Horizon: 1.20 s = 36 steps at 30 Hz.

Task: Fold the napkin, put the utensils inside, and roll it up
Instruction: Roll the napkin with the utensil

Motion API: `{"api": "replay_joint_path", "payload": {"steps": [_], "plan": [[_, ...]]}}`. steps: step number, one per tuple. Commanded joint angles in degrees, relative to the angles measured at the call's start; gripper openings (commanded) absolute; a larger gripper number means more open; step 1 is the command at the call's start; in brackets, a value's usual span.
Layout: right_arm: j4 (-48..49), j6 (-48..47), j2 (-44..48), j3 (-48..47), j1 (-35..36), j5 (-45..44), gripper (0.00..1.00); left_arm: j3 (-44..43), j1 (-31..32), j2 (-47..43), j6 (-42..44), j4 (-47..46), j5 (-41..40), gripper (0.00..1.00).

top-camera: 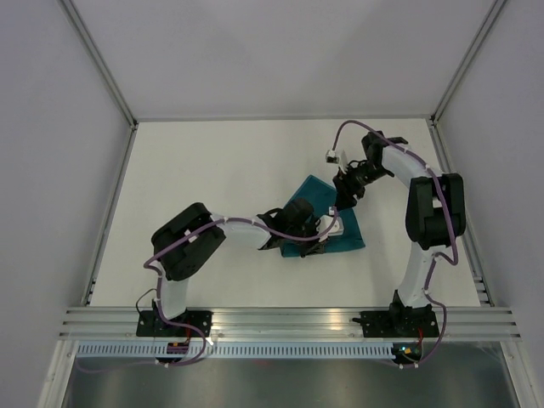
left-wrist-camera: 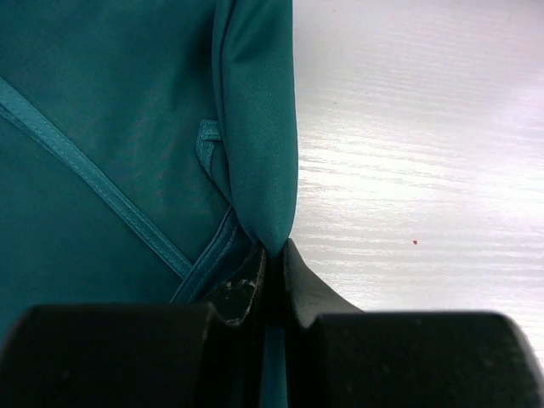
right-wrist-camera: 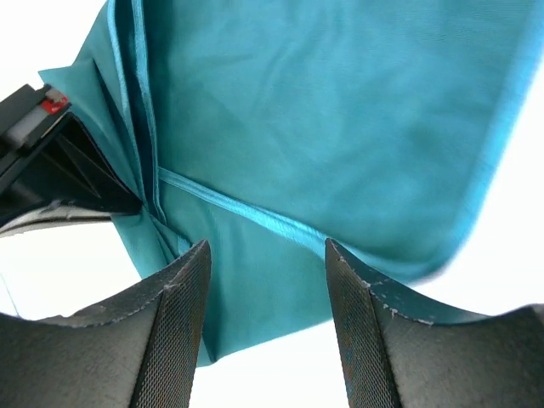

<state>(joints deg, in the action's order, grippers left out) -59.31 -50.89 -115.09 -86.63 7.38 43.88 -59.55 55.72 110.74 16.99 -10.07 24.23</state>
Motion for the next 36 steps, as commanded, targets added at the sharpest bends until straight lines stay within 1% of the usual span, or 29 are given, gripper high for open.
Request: {"api": "replay_joint_path", "payload": {"steps": [1,3,4,5,6,7,8,9,11,12,13,15,16,17,18,24,26,36], "plan": [[9.3,2.5,7.7,5.2,-2.6,3.4,0.62,-1.5,-2.6,5.1,-4.3,9.7,9.8,0.02],[13.4,2.5,12.2,9.7,-3.5,2.7,0.62,-3.3,-4.3,6.9,-5.1,12.5,12.0,0.02],[16.2,2.0,14.0,11.5,-3.9,2.4,0.62,-3.8,-4.9,7.6,-5.7,13.1,14.4,0.02],[17.6,1.5,17.8,13.5,-4.0,2.1,0.62,-4.4,-5.6,8.2,-6.2,14.2,16.1,0.02],[19.2,0.9,20.1,17.9,-4.0,1.8,0.63,-5.7,-7.0,9.6,-6.6,14.6,17.6,0.02],[22.2,-0.1,22.3,20.2,-4.0,1.7,0.64,-6.3,-7.6,10.2,-7.4,15.2,20.6,0.02],[23.3,-0.8,26.5,22.2,-3.9,1.5,0.65,-6.8,-8.3,10.8,-7.7,16.3,22.1,0.02],[23.9,-1.8,28.3,25.8,-3.7,1.2,0.66,-8.3,-9.3,12.6,-7.8,17.3,23.3,0.02],[25.6,-3.7,33.4,29.0,-2.0,-0.8,0.67,-10.0,-10.3,14.6,-8.0,19.2,26.6,0.02],[26.4,-3.8,35.0,32.5,0.2,-1.8,0.68,-11.4,-10.9,15.4,-8.1,20.8,27.5,0.02],[27.6,-3.9,36.4,34.4,1.7,-4.6,0.68,-12.1,-11.2,17.0,-8.1,21.6,28.4,0.02],[32.1,-3.1,40.4,40.1,5.0,-8.1,0.69,-14.2,-11.6,18.4,-8.1,24.1,29.6,0.02],[35.1,-2.9,41.4,41.9,8.7,-9.8,0.69,-14.7,-11.8,19.5,-8.2,24.7,30.4,0.02],[36.6,-2.5,42.8,43.5,10.4,-12.8,0.69,-15.4,-11.9,20.0,-8.3,25.4,30.6,0.02],[37.5,-1.9,43.1,45.7,13.3,-13.9,0.7,-15.6,-12.2,20.3,-8.4,26.0,30.8,0.02],[40.4,0.4,39.6,48.4,19.8,-18.1,0.69,-16.7,-12.7,21.4,-10.2,26.3,30.6,0.02],[42.5,1.2,38.5,49.1,21.0,-19.3,0.68,-17.2,-12.7,21.5,-11.5,26.2,30.7,0.02],[43.9,3.5,35.3,49.3,24.7,-19.5,0.65,-19.0,-12.7,22.0,-13.7,26.2,30.3,0.02]]}}
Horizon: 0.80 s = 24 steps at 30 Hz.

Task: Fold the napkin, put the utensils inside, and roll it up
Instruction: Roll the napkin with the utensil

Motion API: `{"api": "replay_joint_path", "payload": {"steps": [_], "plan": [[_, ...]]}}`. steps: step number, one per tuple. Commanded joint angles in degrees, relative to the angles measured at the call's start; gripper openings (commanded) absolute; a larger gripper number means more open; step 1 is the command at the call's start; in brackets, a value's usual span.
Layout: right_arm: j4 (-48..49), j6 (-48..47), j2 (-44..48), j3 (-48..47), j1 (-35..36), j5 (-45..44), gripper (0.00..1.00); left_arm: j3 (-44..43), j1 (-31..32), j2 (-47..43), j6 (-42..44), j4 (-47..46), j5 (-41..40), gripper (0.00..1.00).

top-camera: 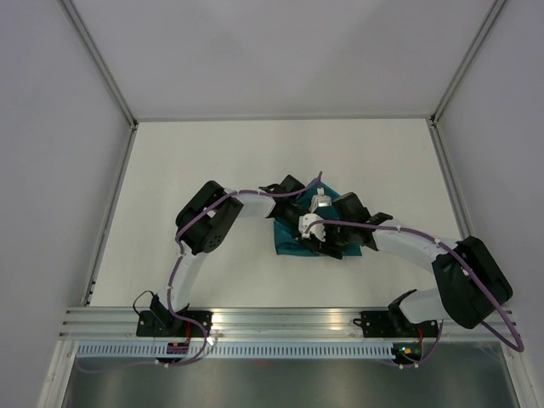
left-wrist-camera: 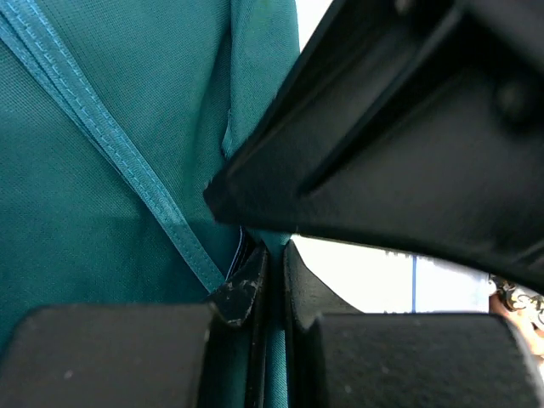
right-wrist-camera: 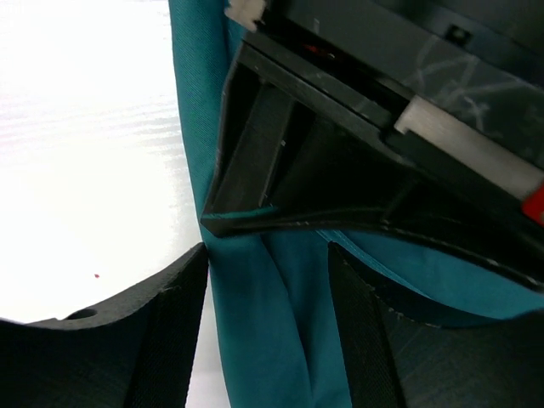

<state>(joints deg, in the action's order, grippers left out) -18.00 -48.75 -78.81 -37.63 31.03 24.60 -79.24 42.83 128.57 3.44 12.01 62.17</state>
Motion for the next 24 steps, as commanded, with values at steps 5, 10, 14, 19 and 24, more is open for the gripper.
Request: {"api": "replay_joint_path", "payload": {"steps": [5,10,14,19,24], "plan": [[2.6,1.6,-4.0,-0.1,1.7,-0.8,0.57,0.9,0.2,3.8,-0.7,4.1,-8.1,0.04],[0.8,1.6,-6.3,-0.7,1.7,-0.4,0.37,1.6,0.2,2.3,-1.0,4.0,-10.2,0.12],[-1.8,1.0,-8.6,-2.1,1.4,0.8,0.25,3.9,0.1,-0.5,-1.8,1.4,-12.2,0.23],[-7.0,-0.9,-12.9,-5.4,-0.3,4.4,0.18,8.1,-1.1,-5.8,-6.0,-5.3,-12.9,0.35],[-13.3,-3.7,-18.5,-9.6,-4.7,9.4,0.17,8.6,-1.9,-10.6,-8.3,-6.8,-14.9,0.39]]}}
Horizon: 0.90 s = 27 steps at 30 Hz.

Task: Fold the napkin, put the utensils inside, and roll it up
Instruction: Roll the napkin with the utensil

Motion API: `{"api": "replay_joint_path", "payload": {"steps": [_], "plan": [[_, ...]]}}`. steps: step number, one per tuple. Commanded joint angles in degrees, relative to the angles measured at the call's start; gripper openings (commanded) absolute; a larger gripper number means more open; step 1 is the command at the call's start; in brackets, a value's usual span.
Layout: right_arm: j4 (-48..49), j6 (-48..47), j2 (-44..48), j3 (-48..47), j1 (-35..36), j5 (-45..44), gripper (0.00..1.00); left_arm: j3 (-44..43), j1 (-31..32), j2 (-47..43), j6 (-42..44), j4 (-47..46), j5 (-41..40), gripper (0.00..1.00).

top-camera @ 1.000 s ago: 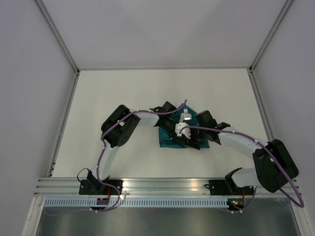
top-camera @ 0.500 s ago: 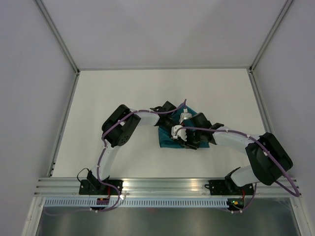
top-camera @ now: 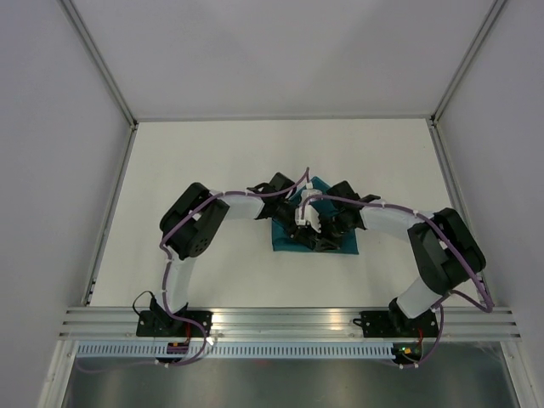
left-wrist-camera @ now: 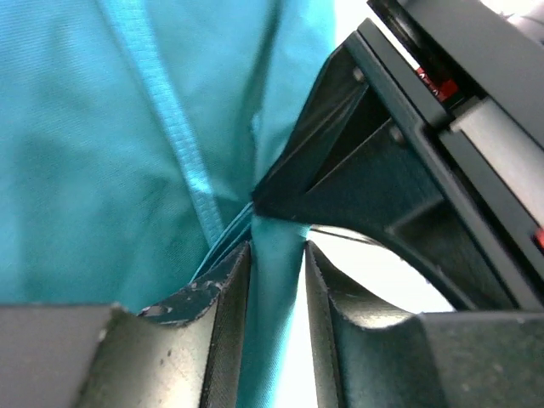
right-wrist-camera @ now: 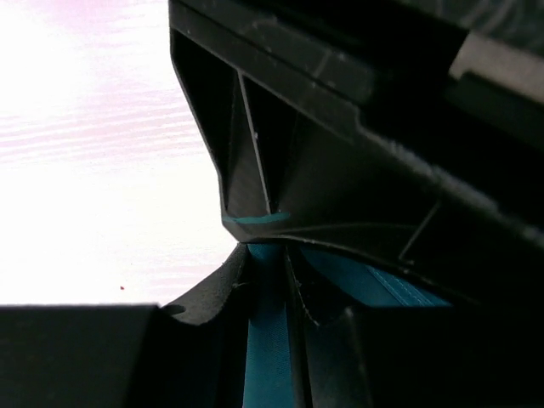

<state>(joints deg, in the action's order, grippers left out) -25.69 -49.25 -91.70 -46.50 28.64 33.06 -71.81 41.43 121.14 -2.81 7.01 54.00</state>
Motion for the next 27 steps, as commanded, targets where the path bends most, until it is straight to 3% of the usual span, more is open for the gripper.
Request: {"api": "replay_joint_path", "payload": {"steps": [1,11,18,27], "plan": [[-6.6,-4.4,-6.6,-2.4,-3.0,2.6,0.17,1.7,-0.9,-3.7,-2.5,-2.4,-6.7,0.4],[-22.3,-11.6,-21.7,-14.5,-8.3,7.0,0.17,8.1,-2.1,-14.1,-7.1,-10.9,-14.8,0.42],[-27.4,-11.6,-27.3,-20.3,-8.5,6.5,0.17,14.7,-2.1,-21.9,-5.5,-16.1,-24.2,0.43],[-30.9,-8.4,-29.9,-25.9,-8.4,3.9,0.17,27.4,0.0,-34.3,-1.2,-30.4,-38.8,0.44]]}}
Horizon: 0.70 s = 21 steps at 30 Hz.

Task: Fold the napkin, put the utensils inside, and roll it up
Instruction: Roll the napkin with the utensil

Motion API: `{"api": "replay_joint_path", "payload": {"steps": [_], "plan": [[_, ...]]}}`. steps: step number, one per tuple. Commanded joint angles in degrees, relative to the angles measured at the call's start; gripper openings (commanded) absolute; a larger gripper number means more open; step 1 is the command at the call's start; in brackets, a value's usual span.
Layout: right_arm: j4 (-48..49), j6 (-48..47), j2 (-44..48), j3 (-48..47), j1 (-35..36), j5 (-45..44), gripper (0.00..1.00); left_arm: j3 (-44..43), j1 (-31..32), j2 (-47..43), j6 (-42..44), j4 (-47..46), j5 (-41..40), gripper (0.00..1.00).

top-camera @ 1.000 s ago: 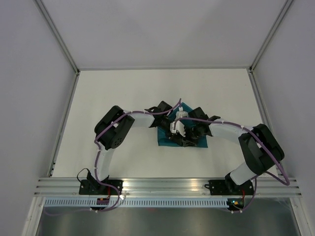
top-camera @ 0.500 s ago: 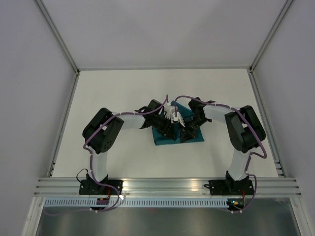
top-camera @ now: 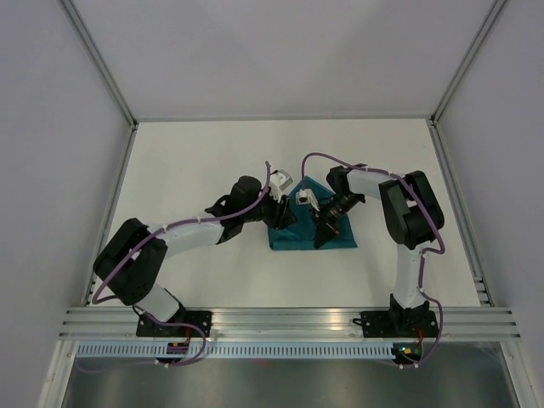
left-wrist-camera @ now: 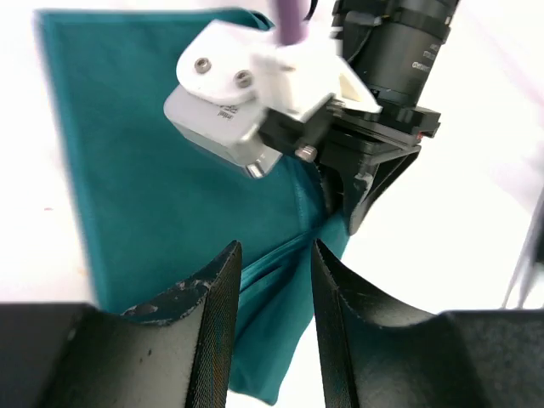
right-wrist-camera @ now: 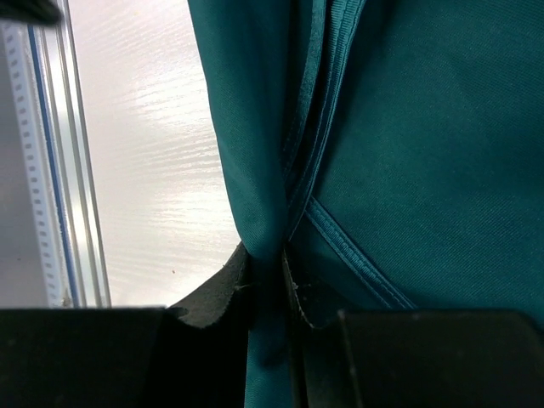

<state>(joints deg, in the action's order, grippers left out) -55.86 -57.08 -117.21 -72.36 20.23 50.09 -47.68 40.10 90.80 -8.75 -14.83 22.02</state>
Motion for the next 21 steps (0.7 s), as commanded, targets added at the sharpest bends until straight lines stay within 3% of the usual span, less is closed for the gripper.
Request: {"api": "replay_joint_path", "payload": {"steps": [1,10,15,21], "plan": [[-1.9,-0.2,-5.1,-0.8,0.0,-13.3,0.17,3.9,2.2,-4.7,7.1,-9.2,-9.8,0.44],[-6.7,-0.4,-11.6,-7.3,-0.2,-12.4,0.16,5.9,19.7,-2.0,25.4,-12.1,-32.6,0.45],[-7.9,-0.9,-14.2,-9.0,-0.3,-12.1,0.16,5.7,27.4,4.1,33.0,-14.2,-39.5,0.47],[-11.9,-2.1,-17.7,-12.5,-0.6,-11.3,0.16,3.9,31.8,11.8,38.3,-15.8,-42.7,0.49]]}}
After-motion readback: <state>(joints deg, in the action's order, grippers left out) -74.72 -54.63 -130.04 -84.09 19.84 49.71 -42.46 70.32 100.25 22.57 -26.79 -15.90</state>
